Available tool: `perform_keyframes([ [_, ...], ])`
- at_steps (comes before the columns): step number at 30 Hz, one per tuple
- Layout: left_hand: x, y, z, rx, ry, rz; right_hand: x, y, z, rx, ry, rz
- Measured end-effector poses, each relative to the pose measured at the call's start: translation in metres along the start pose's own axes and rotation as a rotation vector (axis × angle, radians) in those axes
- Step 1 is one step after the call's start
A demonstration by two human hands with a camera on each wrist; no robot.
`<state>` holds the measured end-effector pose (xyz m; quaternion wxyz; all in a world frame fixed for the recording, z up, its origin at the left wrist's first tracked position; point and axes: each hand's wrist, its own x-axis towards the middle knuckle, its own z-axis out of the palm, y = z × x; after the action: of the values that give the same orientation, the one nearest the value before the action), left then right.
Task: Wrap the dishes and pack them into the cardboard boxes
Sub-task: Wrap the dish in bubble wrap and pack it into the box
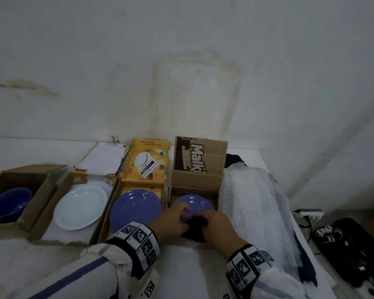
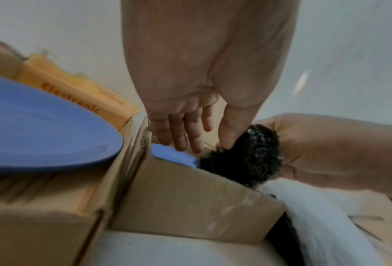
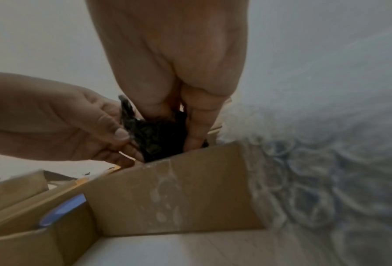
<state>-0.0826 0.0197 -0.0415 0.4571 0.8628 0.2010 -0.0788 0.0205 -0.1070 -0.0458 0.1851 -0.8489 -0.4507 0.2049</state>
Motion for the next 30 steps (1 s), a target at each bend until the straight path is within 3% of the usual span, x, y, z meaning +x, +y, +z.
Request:
perform_keyframes([
  [5, -0.002, -0.004, 0.005, 0.511, -0.145, 0.131, -0.003, 0.011, 0.012, -0.221, -0.056, 0.127],
  [9, -0.002, -0.009, 0.012, 0.802, -0.209, 0.139, -0.005, 0.017, 0.008, -0.325, -0.02, 0.111],
  [15, 0.0, -0.01, 0.017, 0.885, -0.189, 0.116, -0.008, 0.009, 0.006, -0.491, -0.042, 0.026],
  [20, -0.002, -0.004, 0.017, 0.904, -0.159, 0.111, 0.002, -0.002, 0.006, -0.468, -0.294, 0.156],
  [24, -0.004, 0.0, 0.018, 0.923, -0.161, 0.102, -0.013, -0.012, 0.004, -0.501, -0.446, 0.147],
  [30, -0.005, -0.001, 0.019, 0.929, -0.171, 0.1, -0.01, -0.02, 0.0, -0.576, -0.499, 0.174],
])
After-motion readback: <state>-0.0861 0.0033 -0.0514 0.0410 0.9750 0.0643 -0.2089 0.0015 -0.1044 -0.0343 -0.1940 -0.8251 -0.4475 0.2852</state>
